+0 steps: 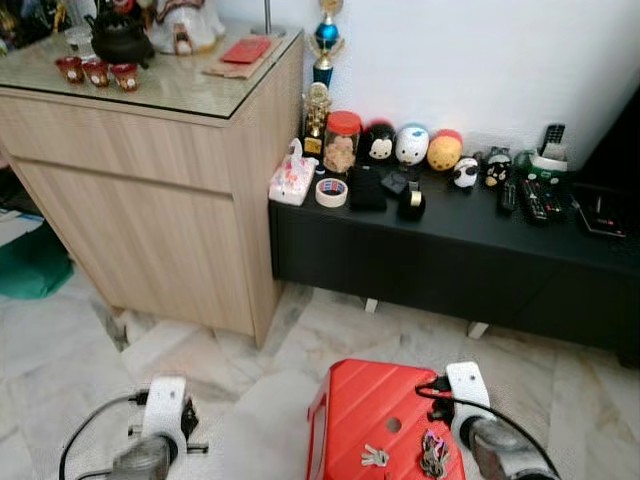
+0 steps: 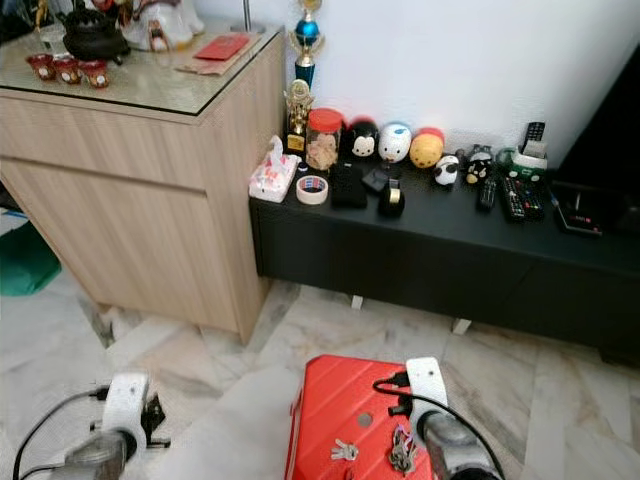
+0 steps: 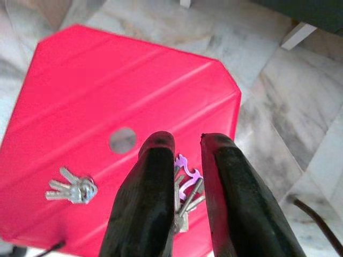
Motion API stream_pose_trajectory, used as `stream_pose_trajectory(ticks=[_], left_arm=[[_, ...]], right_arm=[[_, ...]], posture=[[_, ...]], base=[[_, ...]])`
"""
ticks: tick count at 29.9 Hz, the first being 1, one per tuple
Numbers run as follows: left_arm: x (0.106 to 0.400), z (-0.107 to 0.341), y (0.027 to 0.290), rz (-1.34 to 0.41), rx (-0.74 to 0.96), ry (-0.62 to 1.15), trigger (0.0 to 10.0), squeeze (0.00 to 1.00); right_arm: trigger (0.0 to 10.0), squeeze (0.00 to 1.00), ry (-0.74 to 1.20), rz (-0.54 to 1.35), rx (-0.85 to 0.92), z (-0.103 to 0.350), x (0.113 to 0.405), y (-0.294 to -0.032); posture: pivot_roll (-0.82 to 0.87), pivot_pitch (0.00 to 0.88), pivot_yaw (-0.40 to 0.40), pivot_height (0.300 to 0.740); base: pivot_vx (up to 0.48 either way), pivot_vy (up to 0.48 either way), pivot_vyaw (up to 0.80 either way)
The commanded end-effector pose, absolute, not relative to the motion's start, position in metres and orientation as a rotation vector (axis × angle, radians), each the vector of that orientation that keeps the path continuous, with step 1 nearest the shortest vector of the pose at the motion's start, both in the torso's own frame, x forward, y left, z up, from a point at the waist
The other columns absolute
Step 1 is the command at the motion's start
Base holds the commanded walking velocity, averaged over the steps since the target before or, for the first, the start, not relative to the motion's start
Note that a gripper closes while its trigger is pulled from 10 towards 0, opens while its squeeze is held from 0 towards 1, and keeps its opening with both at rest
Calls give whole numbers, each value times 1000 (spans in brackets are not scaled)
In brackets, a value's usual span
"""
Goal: Hang keys on a hook
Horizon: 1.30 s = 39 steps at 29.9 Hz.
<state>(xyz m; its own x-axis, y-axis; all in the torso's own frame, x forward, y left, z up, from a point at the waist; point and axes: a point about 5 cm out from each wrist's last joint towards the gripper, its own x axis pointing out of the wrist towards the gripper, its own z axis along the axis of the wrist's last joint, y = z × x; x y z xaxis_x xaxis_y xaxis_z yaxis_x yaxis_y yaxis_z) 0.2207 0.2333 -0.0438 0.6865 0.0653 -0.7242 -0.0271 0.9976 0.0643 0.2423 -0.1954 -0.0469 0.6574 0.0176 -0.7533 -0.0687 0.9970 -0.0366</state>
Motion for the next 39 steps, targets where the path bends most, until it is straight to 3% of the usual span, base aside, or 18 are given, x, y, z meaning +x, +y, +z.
stream_pose_trajectory(ticks=[1,6,12,24,31,39], left_arm=[[208,-55,226,31,52,859,10000,0],[179,-78,219,27,71,983,10000,0],[165,-86,221,32,79,1039,10000,0],[134,-89,257,77,122,1120,10000,0],[111,-90,277,93,147,1169,10000,0],[101,-95,269,67,165,1189,10000,0]], right_arm=[[10000,0,898,8,-41,-58,225,-200],[10000,0,937,8,22,-73,202,-193],[10000,0,1003,-7,36,-83,184,-194],[10000,0,1092,-138,53,-92,143,-236],[10000,0,1135,-135,60,-101,125,-226],[10000,0,1154,-147,68,-104,114,-226]], posture=[[71,0,-61,728],[66,0,-56,728],[61,0,-43,728],[60,0,-29,728],[63,0,-29,728],[62,0,-25,728]], base=[[0,0,0],[-196,0,0],[-348,0,0],[-351,0,0],[-357,0,0],[-362,0,0]])
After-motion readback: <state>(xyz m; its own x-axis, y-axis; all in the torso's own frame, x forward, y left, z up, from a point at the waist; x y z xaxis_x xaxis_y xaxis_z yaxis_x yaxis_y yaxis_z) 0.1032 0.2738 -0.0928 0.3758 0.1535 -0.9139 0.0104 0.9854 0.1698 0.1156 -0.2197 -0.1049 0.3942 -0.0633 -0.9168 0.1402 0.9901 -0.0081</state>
